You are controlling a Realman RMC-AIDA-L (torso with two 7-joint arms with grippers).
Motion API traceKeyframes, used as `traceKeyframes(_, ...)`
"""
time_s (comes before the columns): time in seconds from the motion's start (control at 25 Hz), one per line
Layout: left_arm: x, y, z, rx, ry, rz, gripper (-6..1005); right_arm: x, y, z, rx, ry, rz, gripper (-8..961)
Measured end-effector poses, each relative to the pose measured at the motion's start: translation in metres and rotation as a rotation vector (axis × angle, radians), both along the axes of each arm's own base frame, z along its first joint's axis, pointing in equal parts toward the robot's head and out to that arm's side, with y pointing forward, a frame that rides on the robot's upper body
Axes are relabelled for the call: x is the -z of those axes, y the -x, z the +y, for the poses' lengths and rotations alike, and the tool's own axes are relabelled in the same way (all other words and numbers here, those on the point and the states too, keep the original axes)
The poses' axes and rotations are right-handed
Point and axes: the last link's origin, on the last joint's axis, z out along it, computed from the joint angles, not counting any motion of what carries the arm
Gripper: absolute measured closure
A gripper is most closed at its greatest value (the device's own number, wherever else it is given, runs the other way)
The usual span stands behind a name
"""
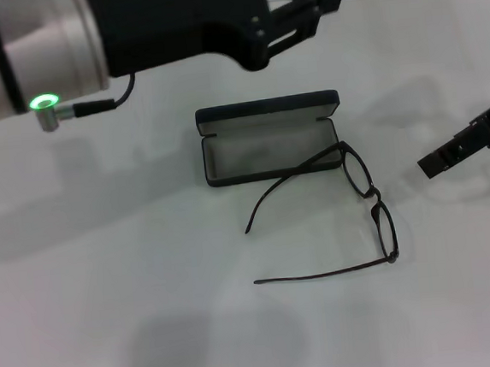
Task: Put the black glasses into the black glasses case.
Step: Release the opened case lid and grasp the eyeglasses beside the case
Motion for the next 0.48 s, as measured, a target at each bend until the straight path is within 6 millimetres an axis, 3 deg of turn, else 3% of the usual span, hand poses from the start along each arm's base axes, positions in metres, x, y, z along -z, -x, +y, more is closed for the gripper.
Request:
traceKeyframes(0.04, 0.0, 0.0, 0.0, 0.0, 0.0, 0.0, 598, 0.002, 0.003, 0.003, 0.007, 0.008, -0.017, 98)
traceKeyframes(0.08, -0.007, 0.015, 0.0, -0.004, 0.08, -0.103, 599, 0.006, 0.006, 0.008, 0.014, 0.017, -0.04, 98)
traceKeyframes(0.32, -0.023, 0.05, -0.006, 0.002, 0.2, -0.287, 603, 0.035, 0.026, 0.034, 0.028, 0.085, -0.095, 99)
traceKeyframes(0.48, -0.022, 0.07, -0.013, 0.01, 0.244, -0.36, 604, 0.053, 0.031, 0.042, 0.022, 0.103, -0.123, 99)
